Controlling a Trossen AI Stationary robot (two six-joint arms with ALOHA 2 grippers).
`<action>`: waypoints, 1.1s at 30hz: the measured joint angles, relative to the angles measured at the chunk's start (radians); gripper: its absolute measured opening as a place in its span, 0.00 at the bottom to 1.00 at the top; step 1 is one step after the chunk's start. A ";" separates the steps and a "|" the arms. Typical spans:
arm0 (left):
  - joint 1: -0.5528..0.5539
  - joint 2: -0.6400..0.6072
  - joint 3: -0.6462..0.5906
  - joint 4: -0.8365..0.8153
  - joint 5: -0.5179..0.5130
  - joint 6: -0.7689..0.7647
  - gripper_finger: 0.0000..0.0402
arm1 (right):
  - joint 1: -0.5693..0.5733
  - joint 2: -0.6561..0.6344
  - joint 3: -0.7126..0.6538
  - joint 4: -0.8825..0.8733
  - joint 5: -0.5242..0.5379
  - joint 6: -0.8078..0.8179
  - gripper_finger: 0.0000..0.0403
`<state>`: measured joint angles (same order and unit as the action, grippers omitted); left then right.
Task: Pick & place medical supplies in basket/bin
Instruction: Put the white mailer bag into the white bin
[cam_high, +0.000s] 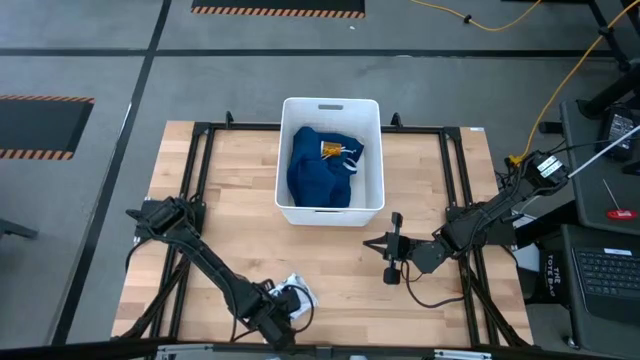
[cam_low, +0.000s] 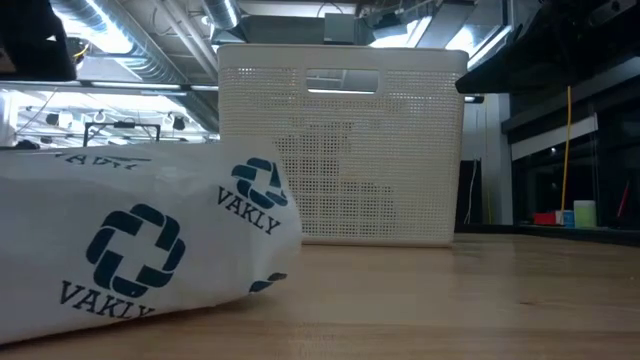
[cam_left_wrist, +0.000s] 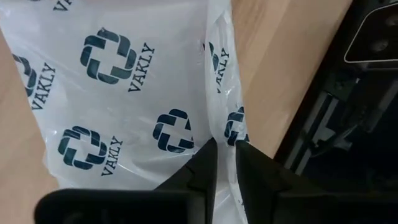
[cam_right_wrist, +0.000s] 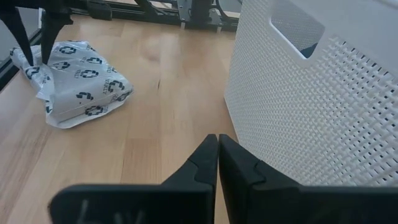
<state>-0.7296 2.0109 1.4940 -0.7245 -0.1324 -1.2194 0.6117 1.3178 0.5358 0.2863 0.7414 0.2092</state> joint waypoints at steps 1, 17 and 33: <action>0.000 0.000 0.000 0.000 0.004 -0.009 0.14 | 0.000 0.000 0.000 0.000 0.000 0.000 0.04; -0.001 0.015 -0.001 0.041 0.063 -0.005 0.04 | 0.000 0.000 0.000 0.000 0.000 0.000 0.04; 0.000 0.036 0.001 0.169 0.153 0.164 0.00 | 0.000 0.000 0.000 -0.004 0.000 -0.001 0.04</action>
<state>-0.7299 2.0468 1.4952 -0.5560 0.0208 -1.0557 0.6117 1.3182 0.5358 0.2825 0.7418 0.2085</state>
